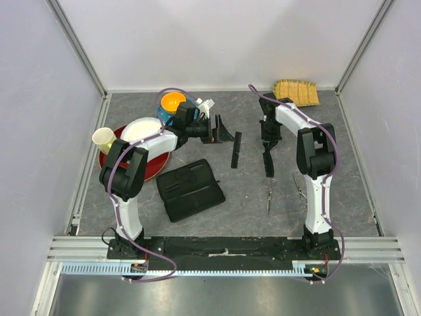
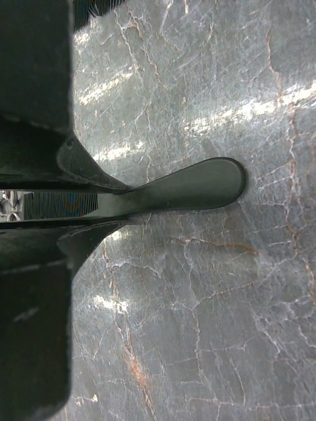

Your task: Sort the hair-cutting tools

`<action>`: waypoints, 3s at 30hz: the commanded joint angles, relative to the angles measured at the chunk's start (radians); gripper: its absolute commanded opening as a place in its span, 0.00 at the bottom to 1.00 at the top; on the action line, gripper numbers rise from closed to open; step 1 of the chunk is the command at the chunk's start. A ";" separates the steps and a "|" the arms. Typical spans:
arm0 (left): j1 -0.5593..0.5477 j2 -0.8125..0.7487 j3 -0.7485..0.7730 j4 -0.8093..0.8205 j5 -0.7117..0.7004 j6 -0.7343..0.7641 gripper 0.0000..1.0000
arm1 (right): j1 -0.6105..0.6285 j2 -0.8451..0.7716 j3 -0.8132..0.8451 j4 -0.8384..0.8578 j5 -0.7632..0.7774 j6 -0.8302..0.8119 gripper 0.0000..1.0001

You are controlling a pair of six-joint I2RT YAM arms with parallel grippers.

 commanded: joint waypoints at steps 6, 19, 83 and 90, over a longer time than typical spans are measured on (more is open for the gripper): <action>-0.006 0.032 0.046 0.037 0.045 0.014 0.94 | 0.009 0.003 0.048 0.033 -0.022 0.031 0.04; -0.012 0.049 0.048 0.050 0.052 0.006 0.94 | 0.009 -0.034 0.076 0.035 -0.059 0.043 0.03; -0.053 0.039 0.301 -0.096 0.026 -0.079 0.02 | 0.060 -0.466 -0.112 0.347 -0.377 0.256 0.76; -0.001 -0.052 0.583 -0.281 -0.201 -0.167 0.02 | 0.060 -0.620 -0.247 0.727 -0.580 0.388 0.85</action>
